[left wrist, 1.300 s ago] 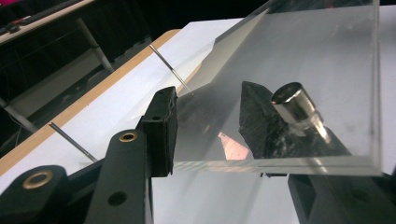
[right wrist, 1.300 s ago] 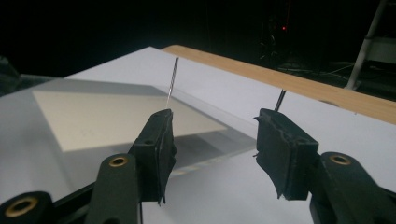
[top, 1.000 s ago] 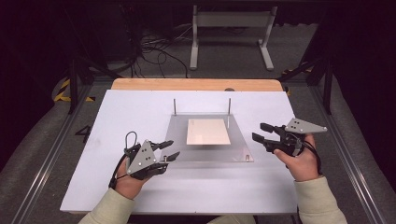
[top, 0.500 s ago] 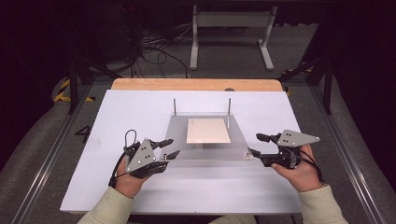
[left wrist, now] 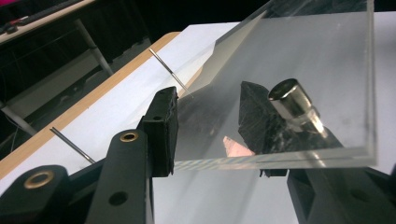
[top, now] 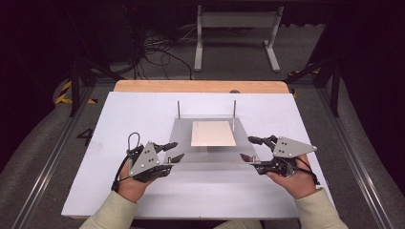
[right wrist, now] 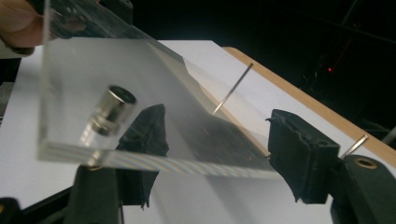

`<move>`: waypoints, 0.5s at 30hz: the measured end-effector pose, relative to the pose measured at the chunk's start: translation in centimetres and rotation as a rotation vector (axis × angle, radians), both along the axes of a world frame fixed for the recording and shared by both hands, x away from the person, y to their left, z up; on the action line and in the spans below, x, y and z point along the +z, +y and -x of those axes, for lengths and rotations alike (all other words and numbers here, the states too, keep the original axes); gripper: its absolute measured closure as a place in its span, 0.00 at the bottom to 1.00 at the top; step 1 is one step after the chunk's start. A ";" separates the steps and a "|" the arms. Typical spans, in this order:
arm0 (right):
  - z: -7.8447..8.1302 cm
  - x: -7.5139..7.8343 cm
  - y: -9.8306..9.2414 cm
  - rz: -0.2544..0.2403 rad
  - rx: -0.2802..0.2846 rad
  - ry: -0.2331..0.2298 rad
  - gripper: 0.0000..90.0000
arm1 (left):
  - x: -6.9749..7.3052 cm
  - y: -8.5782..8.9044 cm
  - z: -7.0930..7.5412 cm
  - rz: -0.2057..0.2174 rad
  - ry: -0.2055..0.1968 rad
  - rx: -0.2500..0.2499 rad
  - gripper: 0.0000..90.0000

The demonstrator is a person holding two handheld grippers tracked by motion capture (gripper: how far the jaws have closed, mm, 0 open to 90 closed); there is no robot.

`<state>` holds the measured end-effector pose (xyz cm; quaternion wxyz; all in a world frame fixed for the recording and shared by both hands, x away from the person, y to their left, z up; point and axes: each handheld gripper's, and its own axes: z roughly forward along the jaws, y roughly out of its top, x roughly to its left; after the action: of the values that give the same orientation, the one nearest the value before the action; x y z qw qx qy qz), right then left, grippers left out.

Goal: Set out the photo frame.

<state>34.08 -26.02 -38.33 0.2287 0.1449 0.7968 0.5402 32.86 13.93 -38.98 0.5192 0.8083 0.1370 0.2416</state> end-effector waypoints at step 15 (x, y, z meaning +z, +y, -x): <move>0.7 1.0 0.8 0.028 0.064 -0.095 0.69 | 1.2 0.2 0.6 0.012 -0.039 0.014 0.65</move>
<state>33.42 -25.24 -37.31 0.2509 0.0906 0.7966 0.5424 32.26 14.10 -37.75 0.5251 0.7992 0.1338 0.2602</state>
